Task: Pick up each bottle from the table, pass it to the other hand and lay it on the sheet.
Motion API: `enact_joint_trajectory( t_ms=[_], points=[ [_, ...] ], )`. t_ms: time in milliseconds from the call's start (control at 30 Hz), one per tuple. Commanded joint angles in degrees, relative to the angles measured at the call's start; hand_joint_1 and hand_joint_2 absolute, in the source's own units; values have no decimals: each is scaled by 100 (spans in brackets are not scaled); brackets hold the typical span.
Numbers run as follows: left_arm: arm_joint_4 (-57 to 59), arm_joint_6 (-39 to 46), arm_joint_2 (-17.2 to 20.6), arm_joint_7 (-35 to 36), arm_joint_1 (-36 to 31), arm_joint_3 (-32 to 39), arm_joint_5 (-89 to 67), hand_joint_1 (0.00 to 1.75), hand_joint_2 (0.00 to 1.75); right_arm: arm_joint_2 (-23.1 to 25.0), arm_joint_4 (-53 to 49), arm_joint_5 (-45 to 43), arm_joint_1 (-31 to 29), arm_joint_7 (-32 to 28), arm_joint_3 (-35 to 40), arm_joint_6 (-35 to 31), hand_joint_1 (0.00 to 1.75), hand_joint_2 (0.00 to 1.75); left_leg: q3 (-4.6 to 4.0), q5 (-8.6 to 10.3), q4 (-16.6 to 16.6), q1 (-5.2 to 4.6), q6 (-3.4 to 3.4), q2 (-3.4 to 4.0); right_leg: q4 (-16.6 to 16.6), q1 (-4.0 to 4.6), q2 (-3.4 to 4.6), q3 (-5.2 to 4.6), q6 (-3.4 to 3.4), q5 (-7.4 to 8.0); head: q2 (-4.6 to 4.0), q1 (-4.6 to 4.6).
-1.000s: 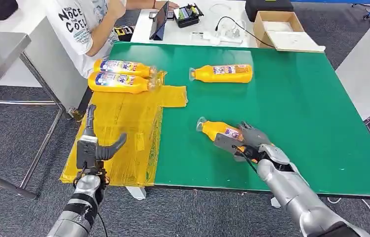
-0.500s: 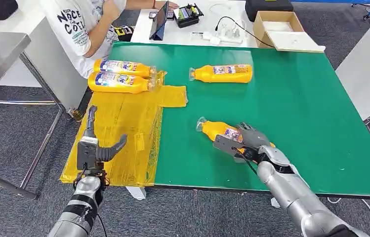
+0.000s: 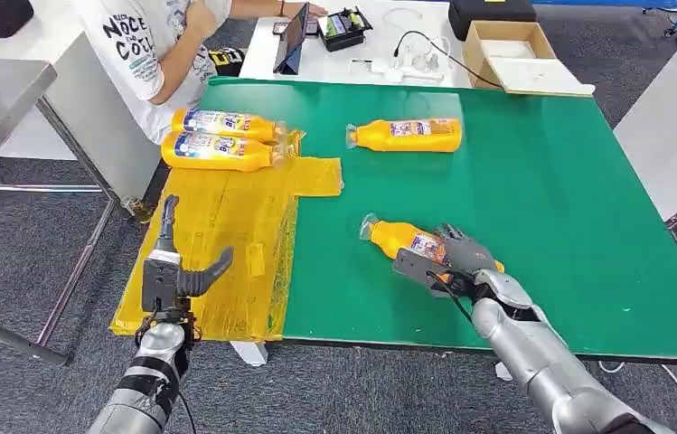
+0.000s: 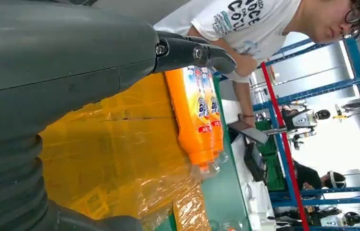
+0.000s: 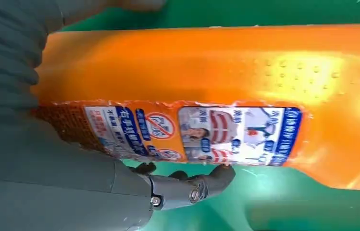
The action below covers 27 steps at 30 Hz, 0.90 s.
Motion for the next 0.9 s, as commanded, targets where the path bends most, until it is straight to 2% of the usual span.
enact_joint_trajectory(
  t_ms=[33,267,433,600,633,667,700,767,867,900],
  points=[
    [386,-35,42,63,-186,-23,-44,0,175,-79,288,-80,310,21,14,48,134,175,28,7,-24,-3,14,-7,-23,3,-23,34,-14,1,0,2],
    [369,-68,50,142,-199,-85,-64,0,175,-143,278,-132,326,34,37,243,145,175,30,2,-8,1,7,-7,-11,4,-15,35,-8,-1,0,2],
    [407,-78,57,140,-222,-90,-46,0,175,-218,245,-175,341,-3,73,326,164,175,42,4,-13,1,9,-10,-16,5,-22,47,-11,-1,0,2],
    [415,-84,57,141,-228,-92,-43,0,175,-222,239,-186,341,-11,77,335,162,175,44,6,-16,1,11,-10,-20,5,-23,49,-11,2,0,2],
    [420,-84,54,145,-235,-90,-38,0,175,-197,188,-239,366,-40,18,258,161,175,49,13,-29,-2,16,-9,-32,5,-27,55,-15,7,0,0],
    [373,-81,51,144,-207,-84,-26,0,175,-144,16,-269,459,-118,-107,-42,175,175,52,14,-33,-3,18,-9,-36,5,-29,58,-16,8,0,2],
    [347,-84,48,152,-192,-81,-21,0,175,-106,-96,-316,525,-170,-201,-171,175,175,50,12,-28,-3,17,-9,-31,4,-27,56,-15,6,0,0],
    [219,-126,40,164,-126,-76,-3,0,175,13,-793,-593,847,-511,-634,-665,175,175,61,21,-51,-6,24,-2,-51,3,-28,64,-22,15,0,0],
    [5,-319,-28,202,-63,-73,123,0,175,439,-2282,-925,1518,-1287,-1446,-1680,175,175,47,4,-24,0,12,3,-23,6,-13,48,-17,2,0,7],
    [-30,-350,-44,224,-59,-83,153,0,175,530,-2590,-954,1636,-1296,-1549,-1723,175,175,40,-2,-12,3,7,11,-11,7,0,39,-15,-1,0,-2]
  ],
)
